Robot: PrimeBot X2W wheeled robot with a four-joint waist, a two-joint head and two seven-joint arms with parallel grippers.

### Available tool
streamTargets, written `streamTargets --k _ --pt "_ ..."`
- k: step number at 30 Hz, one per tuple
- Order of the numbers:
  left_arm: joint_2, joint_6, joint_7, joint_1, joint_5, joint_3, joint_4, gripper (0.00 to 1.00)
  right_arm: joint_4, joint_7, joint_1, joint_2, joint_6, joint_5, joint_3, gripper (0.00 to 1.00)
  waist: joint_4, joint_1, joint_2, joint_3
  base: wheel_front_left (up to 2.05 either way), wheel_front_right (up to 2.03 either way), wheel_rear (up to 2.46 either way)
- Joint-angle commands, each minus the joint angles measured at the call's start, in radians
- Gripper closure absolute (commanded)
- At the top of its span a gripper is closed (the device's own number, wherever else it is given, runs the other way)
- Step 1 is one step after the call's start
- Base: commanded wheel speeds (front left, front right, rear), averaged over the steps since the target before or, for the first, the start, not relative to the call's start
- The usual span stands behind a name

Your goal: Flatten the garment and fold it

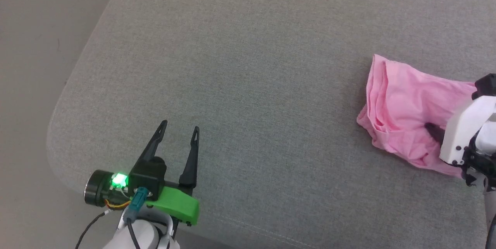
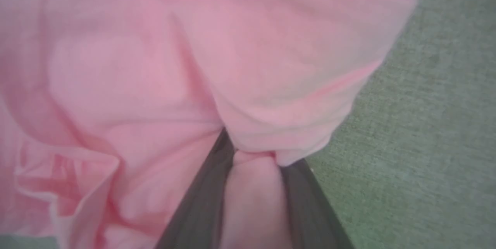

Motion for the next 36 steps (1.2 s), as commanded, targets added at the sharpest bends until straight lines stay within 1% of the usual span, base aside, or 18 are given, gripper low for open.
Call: streamTargets --k 1,4,6,8,10,13,19,21,25,27,30,32,36 --pt "-0.006 0.0 -0.007 -0.004 0.014 0.004 0.006 0.0 0.031 -0.017 0.009 0.009 0.005 -0.004 0.041 1.0 -0.008 0.0 0.0 -0.007 0.0 0.0 0.0" --pt "-0.007 -0.002 -0.007 0.0 0.012 0.006 0.011 0.0 0.01 -0.069 0.002 -0.043 0.005 -0.004 0.108 1.0 -0.025 0.0 0.0 -0.022 0.0 0.0 0.0" --pt "-0.007 -0.004 -0.007 0.002 0.01 0.007 0.013 0.0 -0.013 -0.101 -0.006 -0.093 0.005 0.001 0.169 1.0 -0.045 0.0 0.0 -0.034 0.0 0.0 0.0" --pt "-0.005 -0.004 -0.007 0.007 0.007 0.009 0.015 0.0 -0.041 -0.126 -0.016 -0.156 0.005 0.006 0.244 1.0 -0.071 0.0 0.0 -0.048 0.0 0.0 0.0" --pt "-0.004 -0.004 -0.008 0.014 0.003 0.011 0.016 0.0 -0.07 -0.141 -0.028 -0.221 0.005 0.02 0.307 1.0 -0.099 0.0 0.0 -0.057 0.0 0.0 0.0" --pt "0.0 -0.004 -0.008 0.024 -0.003 0.014 0.011 0.0 -0.123 -0.15 -0.055 -0.341 0.005 0.046 0.405 1.0 -0.151 0.0 0.0 -0.056 0.0 0.0 0.0" --pt "0.004 -0.006 -0.008 0.024 -0.003 0.019 -0.008 0.0 -0.191 -0.149 -0.109 -0.57 0.005 0.105 0.513 1.0 -0.243 0.0 0.0 -0.009 0.0 0.0 0.0" --pt "0.004 -0.008 -0.008 0.014 0.0 0.019 -0.017 0.0 -0.193 -0.15 -0.112 -0.634 0.005 0.128 0.523 1.0 -0.266 0.0 0.0 0.017 0.0 0.0 0.0" --pt "0.007 -0.012 -0.008 -0.007 0.008 0.02 -0.036 0.0 -0.174 -0.163 -0.097 -0.732 0.005 0.159 0.508 1.0 -0.303 0.0 0.0 0.074 0.0 0.0 0.0" --pt "0.011 -0.014 -0.007 -0.017 0.013 0.02 -0.045 0.0 -0.15 -0.185 -0.082 -0.769 0.005 0.166 0.489 1.0 -0.315 0.0 0.0 0.103 0.0 0.0 0.0" --pt "0.019 -0.018 -0.002 -0.032 0.02 0.017 -0.056 0.0 -0.089 -0.238 -0.05 -0.814 0.005 0.159 0.454 1.0 -0.321 0.0 0.0 0.144 0.0 0.0 0.0" --pt "0.025 -0.02 0.001 -0.041 0.025 0.018 -0.064 0.0 -0.028 -0.28 -0.034 -0.821 0.005 0.164 0.415 1.0 -0.32 0.0 0.0 0.169 0.0 0.0 0.0" --pt "0.037 -0.022 0.008 -0.057 0.035 0.016 -0.082 0.0 0.109 -0.372 -0.002 -0.838 0.005 0.131 0.348 1.0 -0.306 0.0 0.0 0.214 0.0 0.0 0.0"
